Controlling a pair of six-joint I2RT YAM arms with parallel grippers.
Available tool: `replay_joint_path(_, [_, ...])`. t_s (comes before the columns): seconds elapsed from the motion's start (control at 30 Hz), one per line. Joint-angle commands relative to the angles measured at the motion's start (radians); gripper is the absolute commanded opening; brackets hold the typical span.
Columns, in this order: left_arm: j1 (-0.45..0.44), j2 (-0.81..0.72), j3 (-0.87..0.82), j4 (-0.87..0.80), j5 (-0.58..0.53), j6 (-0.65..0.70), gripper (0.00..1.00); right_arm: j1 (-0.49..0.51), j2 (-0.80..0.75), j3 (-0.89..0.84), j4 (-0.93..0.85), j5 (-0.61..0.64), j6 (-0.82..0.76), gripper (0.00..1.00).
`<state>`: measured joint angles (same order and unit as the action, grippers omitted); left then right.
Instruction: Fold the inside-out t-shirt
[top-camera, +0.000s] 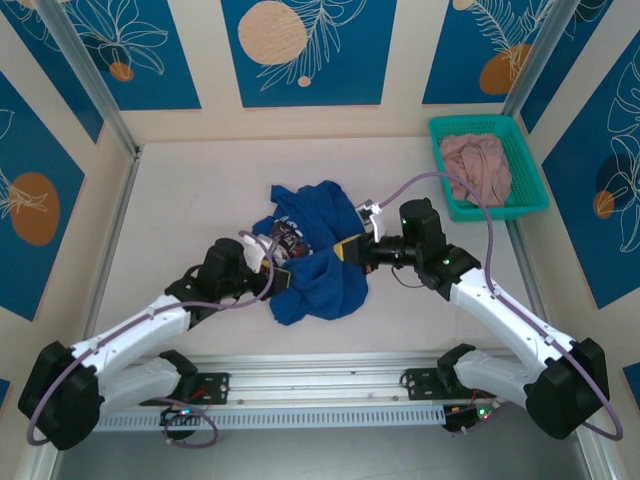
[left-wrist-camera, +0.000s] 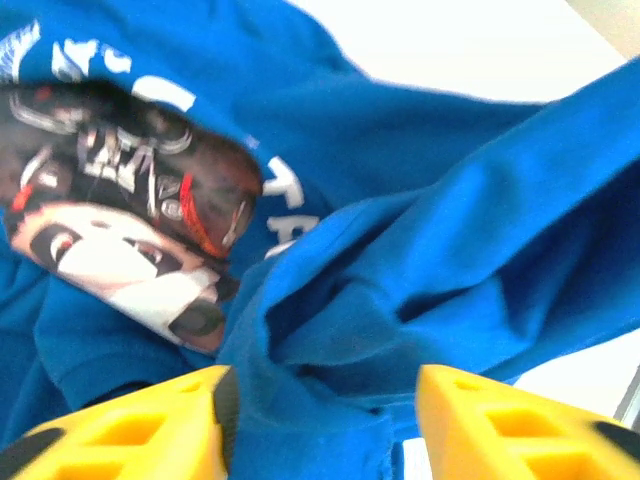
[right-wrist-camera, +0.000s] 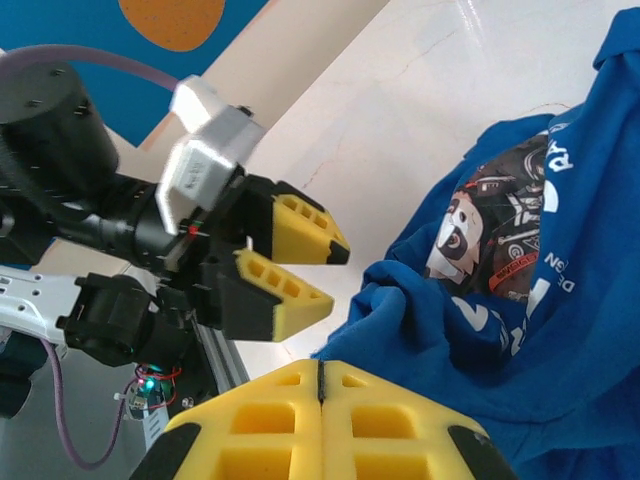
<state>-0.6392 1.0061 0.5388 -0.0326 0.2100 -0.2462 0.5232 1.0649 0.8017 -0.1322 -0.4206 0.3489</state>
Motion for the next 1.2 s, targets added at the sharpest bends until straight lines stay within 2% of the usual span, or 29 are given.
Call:
replay_joint_path(0.0, [-0.046,-0.037,0.062,0.004,-0.054,0.042,0.59,0.007,0.007,0.002,0.022,-0.037,0.009,0.0])
replay_joint_path(0.17, [-0.115,0.106,0.165,0.004,-0.05,0.116,0.73,0.013,0.011,0.004,0.029,-0.046,0.007,0.0])
replay_joint_path(0.3, [-0.141,0.253,0.253,0.036,-0.025,0.15,0.77,0.017,0.001,0.001,0.026,-0.04,0.005,0.0])
replay_joint_path(0.33, [-0.142,0.29,0.277,0.045,-0.009,0.149,0.74,0.017,-0.003,-0.003,0.021,-0.034,0.002,0.0])
replay_joint_path(0.37, [-0.142,0.32,0.297,0.051,-0.001,0.142,0.66,0.017,-0.009,-0.003,0.011,-0.022,-0.003,0.0])
replay_joint_path(0.43, [-0.14,0.346,0.328,0.055,0.027,0.128,0.43,0.017,-0.021,-0.006,-0.026,0.031,-0.023,0.0])
replay_joint_path(0.57, [-0.128,0.281,0.358,-0.009,0.226,0.088,0.02,0.033,-0.031,0.02,-0.171,0.361,-0.031,0.0])
replay_joint_path(0.67, [-0.115,0.201,0.341,-0.038,0.34,0.017,0.0,0.076,-0.021,0.035,-0.212,0.494,-0.062,0.0])
replay_joint_path(0.73, [-0.103,0.163,0.329,-0.044,0.394,-0.031,0.0,0.11,-0.015,0.034,-0.204,0.537,-0.09,0.0])
replay_joint_path(0.9, [-0.059,0.117,0.312,-0.055,0.44,-0.113,0.0,0.148,0.001,0.046,-0.23,0.585,-0.133,0.0])
replay_joint_path(1.07, [-0.006,0.118,0.313,-0.081,0.426,-0.157,0.0,0.15,-0.046,0.047,-0.277,0.551,-0.15,0.2])
replay_joint_path(1.17, [0.009,0.13,0.32,-0.1,0.404,-0.177,0.0,0.156,-0.105,0.018,-0.269,0.423,-0.18,0.33])
